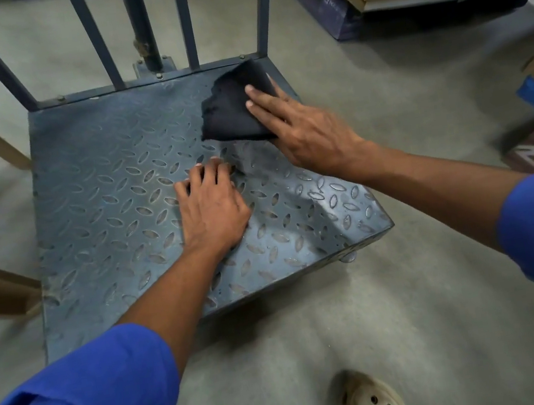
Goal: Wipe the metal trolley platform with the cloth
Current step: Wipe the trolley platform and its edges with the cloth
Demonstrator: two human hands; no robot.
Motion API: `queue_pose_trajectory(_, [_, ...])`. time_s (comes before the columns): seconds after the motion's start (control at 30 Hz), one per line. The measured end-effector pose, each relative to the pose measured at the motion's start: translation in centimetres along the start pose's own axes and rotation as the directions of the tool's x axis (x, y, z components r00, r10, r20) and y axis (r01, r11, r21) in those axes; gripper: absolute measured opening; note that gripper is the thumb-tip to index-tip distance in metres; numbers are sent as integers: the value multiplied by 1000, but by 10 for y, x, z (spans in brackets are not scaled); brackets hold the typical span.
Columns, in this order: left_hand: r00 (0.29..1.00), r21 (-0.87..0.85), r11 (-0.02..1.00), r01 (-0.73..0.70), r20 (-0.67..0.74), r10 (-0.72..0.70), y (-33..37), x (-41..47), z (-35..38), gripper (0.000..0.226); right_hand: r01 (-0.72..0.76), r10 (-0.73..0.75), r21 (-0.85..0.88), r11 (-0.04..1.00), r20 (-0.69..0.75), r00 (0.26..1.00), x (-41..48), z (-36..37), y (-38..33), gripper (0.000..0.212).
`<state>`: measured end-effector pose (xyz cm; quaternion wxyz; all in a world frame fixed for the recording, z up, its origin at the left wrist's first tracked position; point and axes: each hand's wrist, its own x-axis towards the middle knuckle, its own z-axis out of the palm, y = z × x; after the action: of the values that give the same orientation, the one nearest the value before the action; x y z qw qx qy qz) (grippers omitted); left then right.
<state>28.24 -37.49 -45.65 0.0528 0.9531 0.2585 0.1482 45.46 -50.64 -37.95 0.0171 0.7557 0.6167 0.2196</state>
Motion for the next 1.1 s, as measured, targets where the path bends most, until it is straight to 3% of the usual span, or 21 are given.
queue_pose_trajectory(0.07, [1000,-6,1000,-1,2,1,-1,0,0,40,-9,31,-142,990,154,988,-3,6,-4,59])
queue_pose_trajectory(0.13, [1000,-17,1000,-6,11,7,-2,-1,2,39,-15,125,-287,958,367,922,-12,12,-9,53])
queue_pose_trajectory(0.2, [1000,-14,1000,-11,17,11,-3,0,3,39,-53,194,-318,947,431,881,-20,15,-15,48])
queue_pose_trajectory(0.27, [1000,-7,1000,-9,16,10,-1,1,3,39,-181,242,-183,966,405,882,-20,14,-21,47])
queue_pose_trajectory(0.37, [1000,4,1000,-3,6,3,-1,1,3,38,-384,340,31,923,404,849,-8,14,-24,77])
queue_pose_trajectory(0.43, [1000,1,1000,-3,3,3,-1,1,4,35,-428,393,-2,904,398,829,2,14,-28,82])
queue_pose_trajectory(0.57, [999,-30,999,-26,18,27,-5,7,0,31,-373,423,-200,906,377,824,30,15,-43,31])
queue_pose_trajectory(0.63, [999,-46,998,-40,22,41,-12,15,-3,31,-399,440,-186,898,387,810,40,20,-48,26])
queue_pose_trajectory(0.73, [999,-61,998,22,39,-20,-27,27,-6,36,-540,518,-67,839,397,757,45,35,-47,32])
queue_pose_trajectory(0.87, [992,-51,991,123,41,-121,-54,48,-9,48,-678,611,-34,734,468,638,47,68,-33,66])
queue_pose_trajectory(1.03, [980,-54,992,115,167,-104,-77,73,1,66,-814,699,84,574,469,541,86,86,-18,71])
queue_pose_trajectory(1.1, [981,-68,989,134,148,-123,-77,76,6,68,-804,676,145,577,467,570,112,88,-23,65])
